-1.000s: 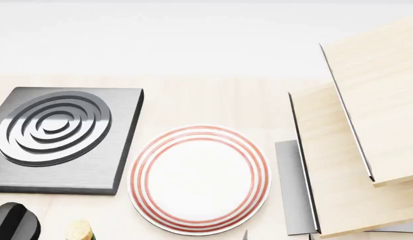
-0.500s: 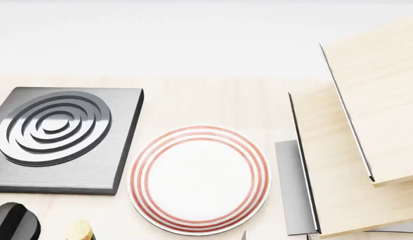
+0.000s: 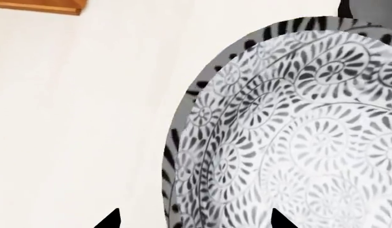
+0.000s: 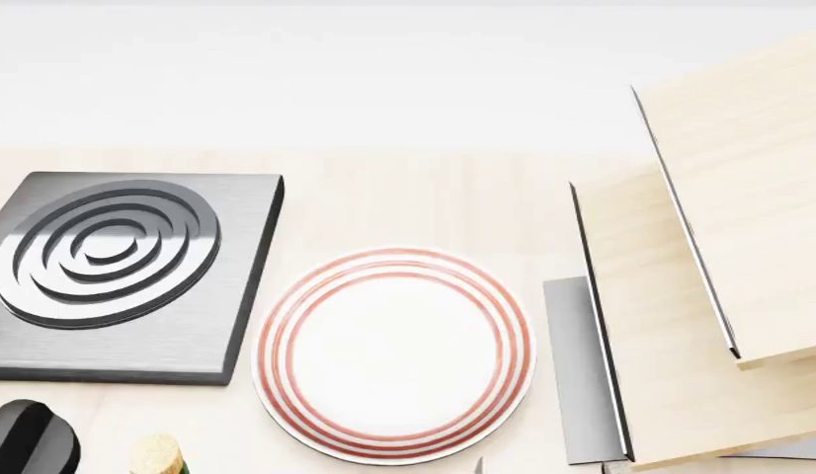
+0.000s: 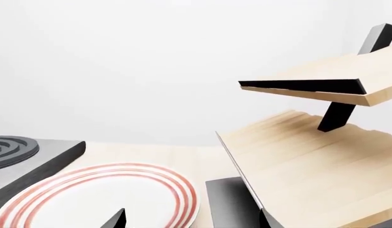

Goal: Pick up the akita bowl and put it on the plate.

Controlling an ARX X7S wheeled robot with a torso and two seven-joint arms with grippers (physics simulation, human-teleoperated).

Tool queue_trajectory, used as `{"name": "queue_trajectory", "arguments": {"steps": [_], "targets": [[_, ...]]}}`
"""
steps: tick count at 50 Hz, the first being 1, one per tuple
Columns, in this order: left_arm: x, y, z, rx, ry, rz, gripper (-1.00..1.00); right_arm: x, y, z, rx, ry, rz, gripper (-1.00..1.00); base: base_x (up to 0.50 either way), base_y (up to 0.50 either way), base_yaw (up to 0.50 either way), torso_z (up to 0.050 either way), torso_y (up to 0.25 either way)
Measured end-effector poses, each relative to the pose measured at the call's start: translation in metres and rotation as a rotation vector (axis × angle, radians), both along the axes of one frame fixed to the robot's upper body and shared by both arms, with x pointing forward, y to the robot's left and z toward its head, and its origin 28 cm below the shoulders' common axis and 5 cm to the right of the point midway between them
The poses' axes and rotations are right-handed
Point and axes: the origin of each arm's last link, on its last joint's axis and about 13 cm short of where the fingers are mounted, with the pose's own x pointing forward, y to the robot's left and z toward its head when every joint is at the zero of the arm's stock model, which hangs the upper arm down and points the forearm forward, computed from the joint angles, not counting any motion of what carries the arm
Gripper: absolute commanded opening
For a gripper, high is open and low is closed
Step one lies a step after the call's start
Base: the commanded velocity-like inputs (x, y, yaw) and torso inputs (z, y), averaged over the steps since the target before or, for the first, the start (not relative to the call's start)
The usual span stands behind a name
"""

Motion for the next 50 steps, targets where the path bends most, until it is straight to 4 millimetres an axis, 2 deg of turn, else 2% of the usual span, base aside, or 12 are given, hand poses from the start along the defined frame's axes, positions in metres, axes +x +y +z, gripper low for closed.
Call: {"name": "queue_trajectory", "arguments": {"steps": [12,13,27,50], "targets": [[0.007,0.002,-0.009,-0.008,0.008,0.012,1.00,0.000,0.001,-0.001,-0.001,0.003,0.002,1.00,0.00,0.00,0.00,0.000,0.000],[0.008,0.003,-0.009,-0.004,0.008,0.012,-1.00,0.000,0.001,-0.001,-0.001,0.003,0.002,1.00,0.00,0.00,0.00,0.000,0.000],[0.014,0.000,-0.006,0.007,-0.007,0.001,-1.00,0.000,0.001,-0.002,-0.001,0.006,0.001,1.00,0.01,0.00,-0.01,-0.003,0.000],[0.011,-0.013,0.004,0.094,-0.094,-0.056,-1.00,0.001,0.000,-0.002,-0.001,0.008,0.000,1.00,0.00,0.00,0.00,-0.002,0.000]]}}
